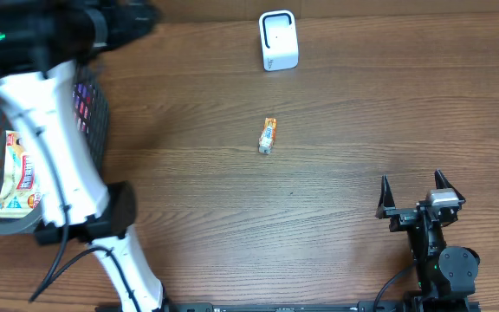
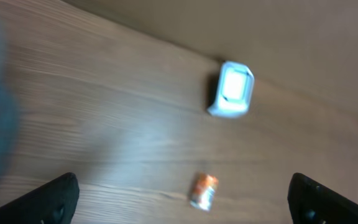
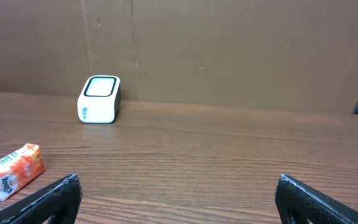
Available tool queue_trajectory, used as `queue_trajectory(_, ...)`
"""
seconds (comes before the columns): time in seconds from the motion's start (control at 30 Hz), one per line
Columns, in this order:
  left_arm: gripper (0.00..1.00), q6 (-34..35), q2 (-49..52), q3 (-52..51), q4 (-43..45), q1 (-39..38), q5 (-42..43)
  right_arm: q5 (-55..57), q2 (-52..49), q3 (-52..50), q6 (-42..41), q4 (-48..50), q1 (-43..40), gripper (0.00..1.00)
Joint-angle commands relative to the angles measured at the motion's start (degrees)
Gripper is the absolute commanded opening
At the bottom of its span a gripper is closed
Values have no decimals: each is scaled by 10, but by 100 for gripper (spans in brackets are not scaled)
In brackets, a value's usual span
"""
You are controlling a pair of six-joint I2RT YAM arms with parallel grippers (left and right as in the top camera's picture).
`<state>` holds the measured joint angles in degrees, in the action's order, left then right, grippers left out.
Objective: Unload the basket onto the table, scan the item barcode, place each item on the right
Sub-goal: 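Move the left gripper back into the basket toward a white tube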
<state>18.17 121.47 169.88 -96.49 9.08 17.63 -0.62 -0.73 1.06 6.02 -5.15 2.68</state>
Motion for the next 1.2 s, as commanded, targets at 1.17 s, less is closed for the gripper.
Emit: queue_trajectory(1.17,100,-66,-75,-544,86,288,-198,1,6,-6,0,4,3,100)
